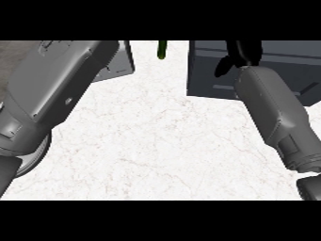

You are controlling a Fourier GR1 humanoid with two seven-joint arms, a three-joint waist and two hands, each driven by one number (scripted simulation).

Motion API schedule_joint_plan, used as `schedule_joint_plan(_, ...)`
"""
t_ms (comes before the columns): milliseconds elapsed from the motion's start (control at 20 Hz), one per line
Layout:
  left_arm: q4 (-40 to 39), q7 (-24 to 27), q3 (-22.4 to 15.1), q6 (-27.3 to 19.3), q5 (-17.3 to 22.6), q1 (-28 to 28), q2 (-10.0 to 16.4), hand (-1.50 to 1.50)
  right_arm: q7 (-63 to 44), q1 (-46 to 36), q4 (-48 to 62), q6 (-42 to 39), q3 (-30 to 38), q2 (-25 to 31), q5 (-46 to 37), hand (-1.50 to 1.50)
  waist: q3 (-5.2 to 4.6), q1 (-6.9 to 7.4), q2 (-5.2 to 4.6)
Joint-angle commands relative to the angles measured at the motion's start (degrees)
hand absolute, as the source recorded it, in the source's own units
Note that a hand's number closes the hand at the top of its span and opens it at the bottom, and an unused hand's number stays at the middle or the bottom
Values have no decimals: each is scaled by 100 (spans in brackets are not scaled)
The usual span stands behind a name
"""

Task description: Pick up the can, place it into the drawer and close the drawer

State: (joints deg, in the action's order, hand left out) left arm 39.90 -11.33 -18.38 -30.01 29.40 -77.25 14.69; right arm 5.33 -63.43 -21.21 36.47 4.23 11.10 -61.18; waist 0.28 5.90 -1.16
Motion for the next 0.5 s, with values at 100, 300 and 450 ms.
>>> schedule_joint_plan(100,536,-84,-96,-65,-50,502,56,-150,196,-636,152,87,426,62,373,-150,-18,96,-5)
schedule_joint_plan(300,861,-291,-48,39,-33,601,420,-150,640,-652,37,94,693,-204,745,-150,-14,100,40)
schedule_joint_plan(450,1112,-269,17,208,29,742,567,-150,846,-663,156,134,827,-110,825,-150,-16,132,-5)
